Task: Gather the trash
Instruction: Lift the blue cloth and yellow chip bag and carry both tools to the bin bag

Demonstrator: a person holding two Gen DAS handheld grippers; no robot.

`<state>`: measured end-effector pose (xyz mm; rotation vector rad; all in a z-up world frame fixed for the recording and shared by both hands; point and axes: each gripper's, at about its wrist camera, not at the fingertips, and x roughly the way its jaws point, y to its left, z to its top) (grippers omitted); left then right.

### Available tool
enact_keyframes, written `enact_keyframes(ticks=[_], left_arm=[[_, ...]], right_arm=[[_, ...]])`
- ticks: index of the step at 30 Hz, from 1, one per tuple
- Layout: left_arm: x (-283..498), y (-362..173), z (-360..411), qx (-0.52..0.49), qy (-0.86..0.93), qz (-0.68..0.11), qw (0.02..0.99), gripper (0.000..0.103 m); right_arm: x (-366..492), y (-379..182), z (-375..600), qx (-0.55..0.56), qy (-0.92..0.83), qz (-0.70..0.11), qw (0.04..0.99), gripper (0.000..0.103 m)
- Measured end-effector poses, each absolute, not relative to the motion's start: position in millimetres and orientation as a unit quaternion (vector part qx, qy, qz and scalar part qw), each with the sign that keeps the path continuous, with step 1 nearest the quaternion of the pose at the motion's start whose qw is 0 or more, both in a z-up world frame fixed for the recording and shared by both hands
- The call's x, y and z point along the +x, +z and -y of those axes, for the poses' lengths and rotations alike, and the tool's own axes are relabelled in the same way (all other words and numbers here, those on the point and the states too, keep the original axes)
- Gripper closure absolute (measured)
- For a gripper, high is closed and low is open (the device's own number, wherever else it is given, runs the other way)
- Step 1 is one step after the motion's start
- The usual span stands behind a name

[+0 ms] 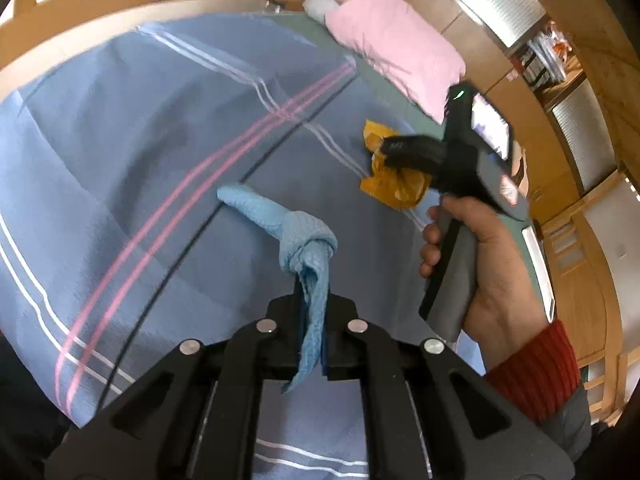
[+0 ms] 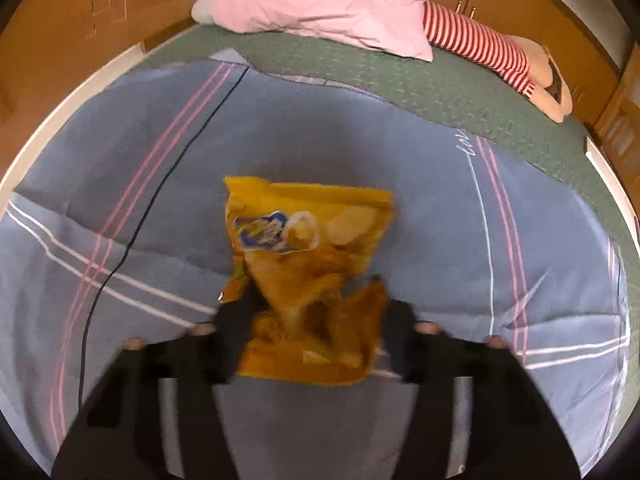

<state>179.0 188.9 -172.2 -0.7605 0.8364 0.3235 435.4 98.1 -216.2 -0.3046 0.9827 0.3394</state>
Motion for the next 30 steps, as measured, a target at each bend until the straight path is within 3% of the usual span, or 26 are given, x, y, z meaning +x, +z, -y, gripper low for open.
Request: enact_keyframes(ticks=[3, 5, 24, 27, 30], left_arm=[[181.0, -179.6, -187.7, -0.368, 0.145, -0.408, 0.823, 0.097], [182.0, -180.6, -185.4, -0.368, 0.145, -0.409, 0.822, 0.097], [202.4, -165.6, -138.3, -0.279, 0.034, -0.413, 0.866, 0.097], [200.8, -162.6, -140.1, -0.293, 0.015, -0.402, 0.867, 0.097], [196.2, -168.7, -162.1, -0.370, 0.012, -0.383, 0.846, 0.097]], right_arm=[[422.9, -207.8, -84.8, -0.126, 0.186, -0.474, 0.851, 0.069], [410.5, -201.8, -66.7, -0.105, 0.194, -0.478, 0.850, 0.082], [256.2, -144.3, 128.7, 0.017, 0.158, -0.446, 0.881, 0.082], [243.1, -145.9, 144.5, 0.037, 0.148, -0.449, 0.881, 0.082], [225.7, -139.7, 161.1, 0.067, 0.131, -0.437, 0.887, 0.082]])
